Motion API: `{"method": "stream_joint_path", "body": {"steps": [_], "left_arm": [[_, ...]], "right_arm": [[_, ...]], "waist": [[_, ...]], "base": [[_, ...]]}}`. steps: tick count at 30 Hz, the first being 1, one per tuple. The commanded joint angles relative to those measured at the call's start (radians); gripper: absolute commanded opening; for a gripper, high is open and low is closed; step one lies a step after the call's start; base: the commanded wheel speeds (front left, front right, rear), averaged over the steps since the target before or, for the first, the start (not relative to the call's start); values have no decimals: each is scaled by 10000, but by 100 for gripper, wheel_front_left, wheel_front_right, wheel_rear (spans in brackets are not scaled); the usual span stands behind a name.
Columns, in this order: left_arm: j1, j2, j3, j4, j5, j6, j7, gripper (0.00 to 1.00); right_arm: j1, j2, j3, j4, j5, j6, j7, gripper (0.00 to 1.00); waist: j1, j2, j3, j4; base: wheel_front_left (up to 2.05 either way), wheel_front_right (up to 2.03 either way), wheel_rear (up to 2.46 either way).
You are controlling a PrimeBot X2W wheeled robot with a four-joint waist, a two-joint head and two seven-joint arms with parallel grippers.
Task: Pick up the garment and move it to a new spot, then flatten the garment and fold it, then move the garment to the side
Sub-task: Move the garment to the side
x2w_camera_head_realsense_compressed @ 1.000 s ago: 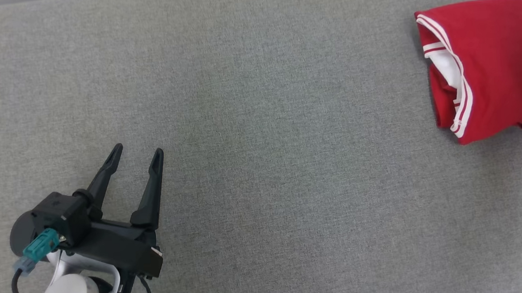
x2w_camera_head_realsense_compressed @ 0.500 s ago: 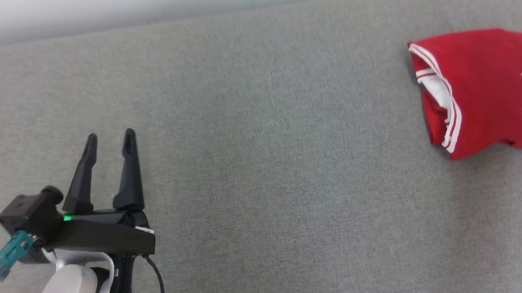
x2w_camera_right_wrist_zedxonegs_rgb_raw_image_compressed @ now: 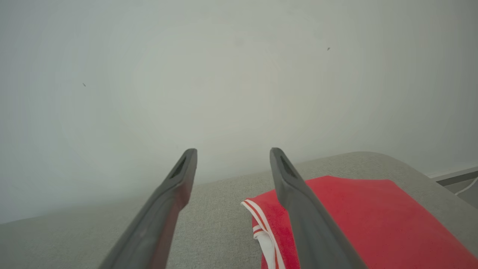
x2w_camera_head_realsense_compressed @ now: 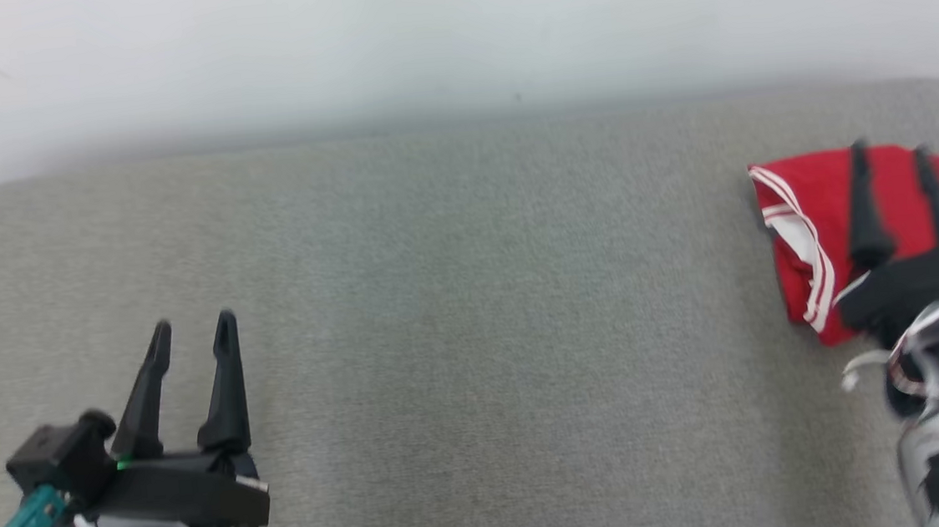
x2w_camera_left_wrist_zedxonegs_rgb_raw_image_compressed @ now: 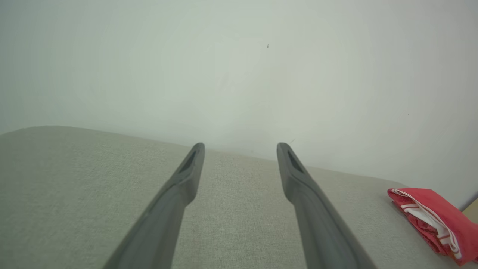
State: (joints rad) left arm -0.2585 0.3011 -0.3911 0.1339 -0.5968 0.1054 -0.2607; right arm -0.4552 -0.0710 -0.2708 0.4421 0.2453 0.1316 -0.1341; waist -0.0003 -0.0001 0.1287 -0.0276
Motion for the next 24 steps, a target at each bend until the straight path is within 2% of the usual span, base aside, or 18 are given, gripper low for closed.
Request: {"method": "stream_joint_path", "body": {"steps": [1, 7, 13, 17, 24], "left_arm": [[171, 31, 68, 43, 41, 0, -63, 100], [856, 28, 335, 72, 56, 88, -64, 100], [1352, 369, 96, 168, 312, 154, 204, 100], [1519, 675, -192, 197, 673, 285, 514, 100], [1760, 801, -250, 150, 819, 525, 517, 100]], "right_arm": [[186, 41, 113, -122, 70, -19, -36, 100], [1473, 176, 657, -942, 563, -19, -54, 100], [2539, 190, 1286, -1360, 1047, -19, 143, 100], [3111, 185, 1559, -1547, 950, -19, 389, 100], [3777, 190, 1744, -2060, 627, -19, 741, 100]], "waist": [[3, 1, -554, 458], [3, 1, -997, 696], [3, 1, -1240, 751], [3, 1, -1330, 723], [3, 1, -1344, 602]], "base": [[0, 0, 0], [0, 0, 0], [0, 0, 0], [0, 0, 0], [0, 0, 0]]}}
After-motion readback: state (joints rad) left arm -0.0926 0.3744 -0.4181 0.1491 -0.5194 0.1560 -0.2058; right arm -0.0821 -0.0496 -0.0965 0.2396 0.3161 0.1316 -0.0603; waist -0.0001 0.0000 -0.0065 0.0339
